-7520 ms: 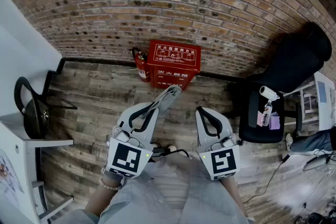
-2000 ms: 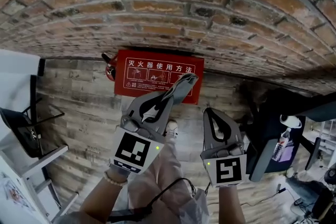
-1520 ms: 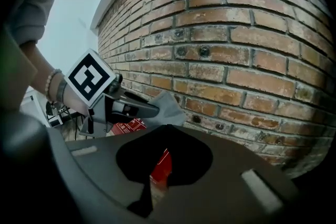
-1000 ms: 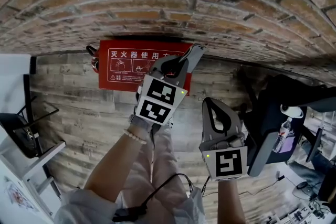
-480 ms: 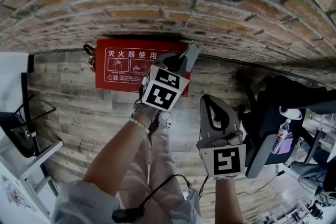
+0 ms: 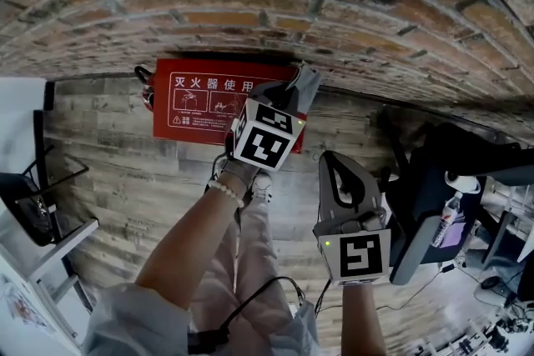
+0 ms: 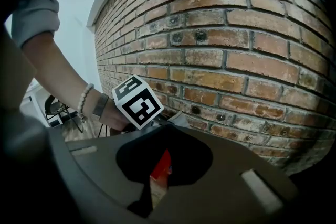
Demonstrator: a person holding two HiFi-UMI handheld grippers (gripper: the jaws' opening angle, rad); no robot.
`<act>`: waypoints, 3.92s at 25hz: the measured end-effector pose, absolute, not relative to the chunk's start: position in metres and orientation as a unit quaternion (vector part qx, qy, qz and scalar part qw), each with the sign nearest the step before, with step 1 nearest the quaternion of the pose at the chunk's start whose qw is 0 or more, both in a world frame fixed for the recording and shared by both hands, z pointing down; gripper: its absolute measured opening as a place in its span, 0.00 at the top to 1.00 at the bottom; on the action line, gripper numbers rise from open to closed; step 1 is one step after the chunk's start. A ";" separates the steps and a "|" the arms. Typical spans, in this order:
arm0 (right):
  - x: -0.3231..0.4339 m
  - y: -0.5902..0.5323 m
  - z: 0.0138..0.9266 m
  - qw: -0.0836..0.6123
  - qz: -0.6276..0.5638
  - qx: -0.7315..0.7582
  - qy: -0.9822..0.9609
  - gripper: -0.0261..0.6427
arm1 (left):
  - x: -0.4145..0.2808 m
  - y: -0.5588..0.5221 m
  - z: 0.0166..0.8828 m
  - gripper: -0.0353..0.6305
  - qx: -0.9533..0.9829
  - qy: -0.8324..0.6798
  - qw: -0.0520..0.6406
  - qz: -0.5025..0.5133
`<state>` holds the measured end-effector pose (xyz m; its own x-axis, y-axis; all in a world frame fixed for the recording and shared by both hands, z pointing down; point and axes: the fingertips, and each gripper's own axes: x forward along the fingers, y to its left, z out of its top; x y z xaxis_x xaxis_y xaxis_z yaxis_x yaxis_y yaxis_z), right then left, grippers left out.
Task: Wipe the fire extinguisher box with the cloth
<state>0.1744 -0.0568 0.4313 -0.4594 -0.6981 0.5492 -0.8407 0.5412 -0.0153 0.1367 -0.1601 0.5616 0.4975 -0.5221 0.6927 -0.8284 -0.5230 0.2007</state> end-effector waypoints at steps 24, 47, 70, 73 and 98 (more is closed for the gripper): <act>0.147 -0.062 0.436 0.258 0.140 0.438 -0.850 0.95 | 0.090 -0.160 0.572 0.93 0.806 -0.434 0.268 0.301; 0.097 -0.059 0.438 0.270 0.130 0.410 -0.862 0.95 | 0.008 -0.160 0.574 0.93 0.780 -0.476 0.269 0.303; 0.037 -0.050 0.438 0.285 0.119 0.377 -0.873 0.95 | -0.095 -0.152 0.578 0.93 0.747 -0.522 0.272 0.308; 0.029 -0.049 0.438 0.285 0.118 0.373 -0.875 0.94 | -0.111 -0.150 0.579 0.93 0.741 -0.530 0.274 0.309; -0.013 -0.039 0.439 0.297 0.107 0.344 -0.884 0.94 | -0.192 -0.129 0.584 0.93 0.708 -0.565 0.267 0.328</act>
<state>-0.0132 -0.0393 0.4392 -0.5872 -0.5443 0.5991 -0.6716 0.7408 0.0147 -0.1919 -0.1292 0.5841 0.1457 -0.6248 0.7671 -0.9759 -0.2179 0.0078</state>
